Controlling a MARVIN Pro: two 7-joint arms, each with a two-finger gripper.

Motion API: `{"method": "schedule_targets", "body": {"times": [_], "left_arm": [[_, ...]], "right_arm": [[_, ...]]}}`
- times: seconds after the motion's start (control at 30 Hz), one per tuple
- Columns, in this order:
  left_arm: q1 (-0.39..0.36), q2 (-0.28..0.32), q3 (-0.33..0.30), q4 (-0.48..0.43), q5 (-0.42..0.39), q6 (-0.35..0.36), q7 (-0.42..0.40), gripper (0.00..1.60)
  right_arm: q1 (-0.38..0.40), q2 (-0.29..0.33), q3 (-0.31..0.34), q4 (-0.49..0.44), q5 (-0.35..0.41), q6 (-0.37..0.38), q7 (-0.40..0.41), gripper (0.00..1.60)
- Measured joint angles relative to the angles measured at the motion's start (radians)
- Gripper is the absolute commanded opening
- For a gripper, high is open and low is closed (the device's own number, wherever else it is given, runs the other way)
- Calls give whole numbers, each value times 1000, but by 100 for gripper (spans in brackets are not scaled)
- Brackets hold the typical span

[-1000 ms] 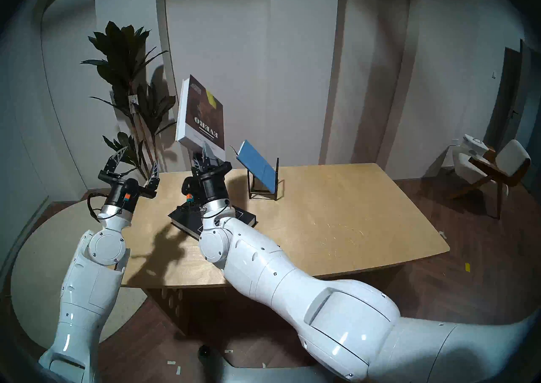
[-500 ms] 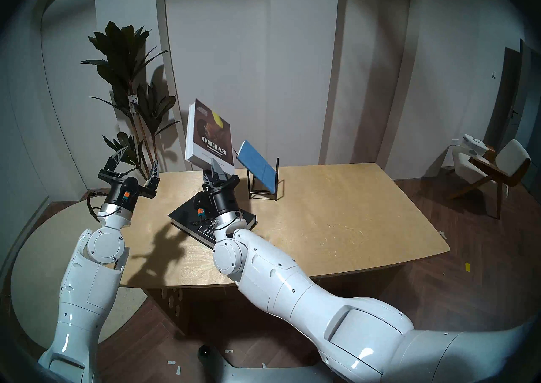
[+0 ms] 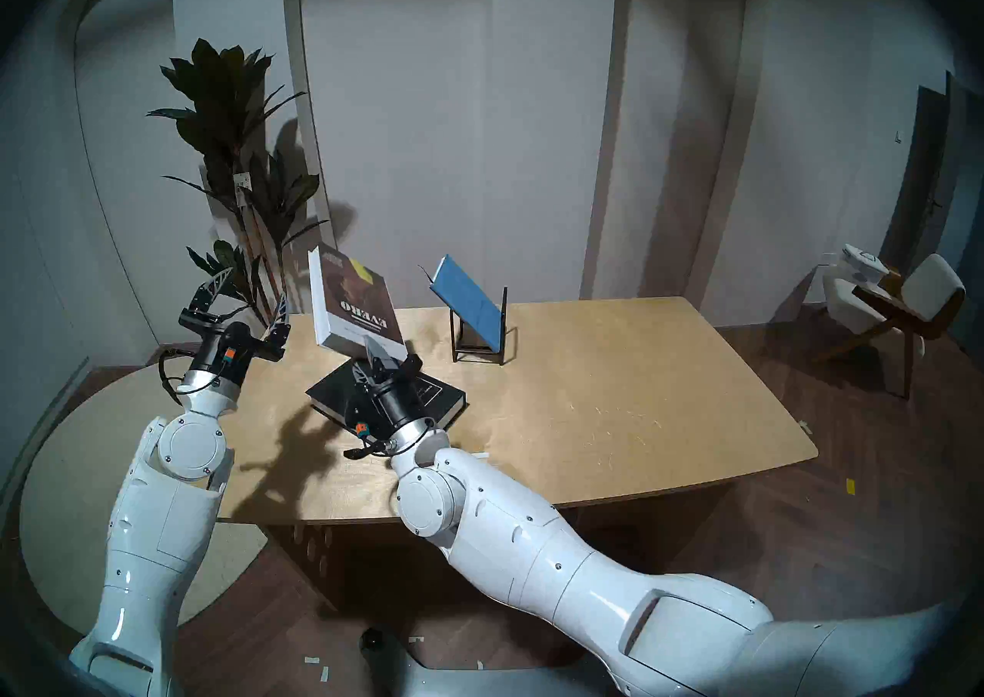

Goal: Stack the books into one stack

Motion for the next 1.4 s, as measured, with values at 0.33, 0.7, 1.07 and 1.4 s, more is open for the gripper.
{"method": "schedule_targets", "body": {"times": [0.33, 0.7, 1.07, 1.4], "left_arm": [[1, 1, 0, -1, -8, -2, 0, 160], [2, 4, 0, -6, -15, -2, 1, 160], [6, 6, -1, -13, -20, -2, 1, 160], [9, 8, -1, -15, -21, -2, 1, 160]], "right_arm": [[-71, 132, -35, -65, -1, 58, 157, 0], [-91, 255, -16, -237, 2, 121, 307, 0], [-105, 347, 19, -413, 49, 197, 486, 160], [-114, 420, 83, -546, 137, 297, 687, 160]]}}
